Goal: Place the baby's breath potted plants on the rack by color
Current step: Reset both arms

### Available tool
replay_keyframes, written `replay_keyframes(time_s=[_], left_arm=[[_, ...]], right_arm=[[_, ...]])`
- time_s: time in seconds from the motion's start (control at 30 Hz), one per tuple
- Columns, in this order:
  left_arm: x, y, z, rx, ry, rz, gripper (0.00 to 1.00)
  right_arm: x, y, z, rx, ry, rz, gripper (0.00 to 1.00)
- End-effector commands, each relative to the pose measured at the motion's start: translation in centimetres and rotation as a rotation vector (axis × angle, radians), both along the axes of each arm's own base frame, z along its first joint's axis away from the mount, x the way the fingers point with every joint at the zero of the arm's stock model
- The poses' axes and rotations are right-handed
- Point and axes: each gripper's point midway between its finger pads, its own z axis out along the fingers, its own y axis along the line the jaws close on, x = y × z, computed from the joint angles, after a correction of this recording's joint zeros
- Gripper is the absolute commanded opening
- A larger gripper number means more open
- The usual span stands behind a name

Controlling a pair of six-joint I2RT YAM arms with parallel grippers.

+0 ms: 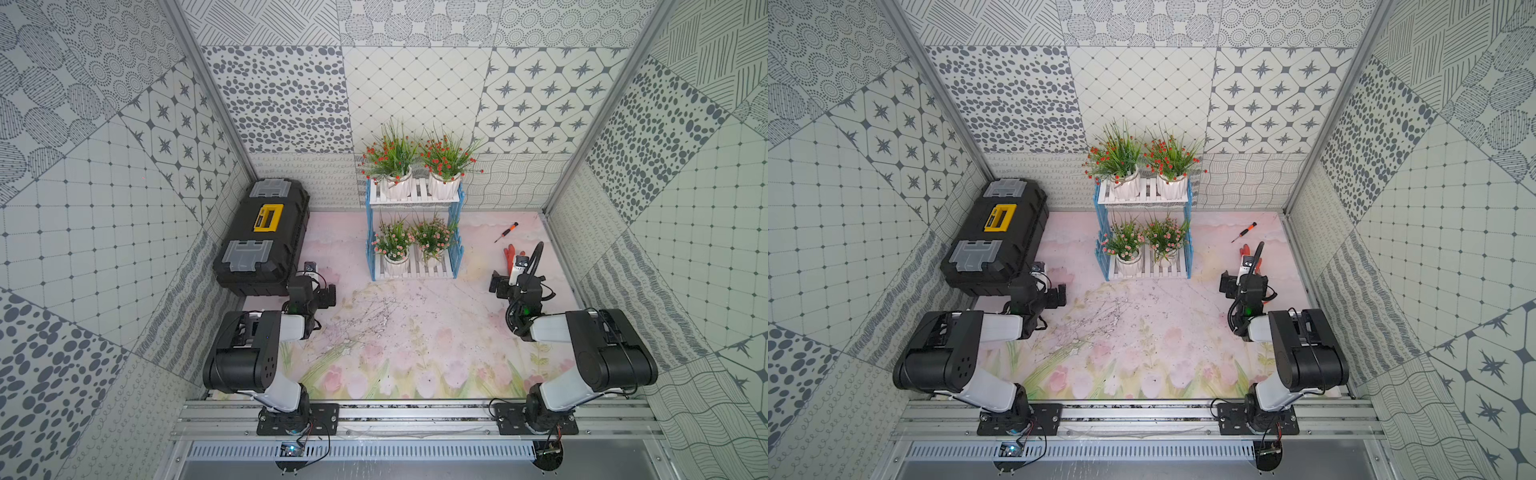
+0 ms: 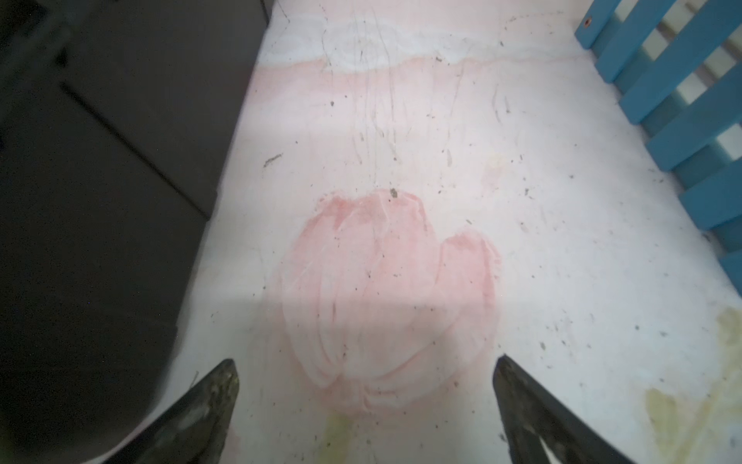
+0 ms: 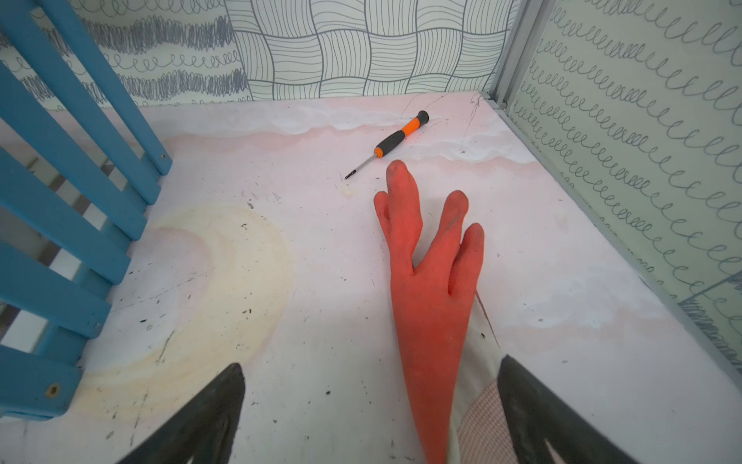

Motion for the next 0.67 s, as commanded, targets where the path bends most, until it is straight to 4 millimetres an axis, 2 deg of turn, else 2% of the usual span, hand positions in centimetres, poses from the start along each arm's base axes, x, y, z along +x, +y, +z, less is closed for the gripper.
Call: replay_keyframes(time_s=[0.0,0.63], left_arm=[[1.77,-0.17,2.99,-0.014,-0.14,-0.011,0.98],[1.76,-0.13,2.95,-0.013,-0.141,-0.01,0.99]], right_arm=[[0.56,0.28,1.77,0.018,-0.08,0.009,0.98],[0.6,0.47,1.77,0.012,-0.078,0.017,0.98]])
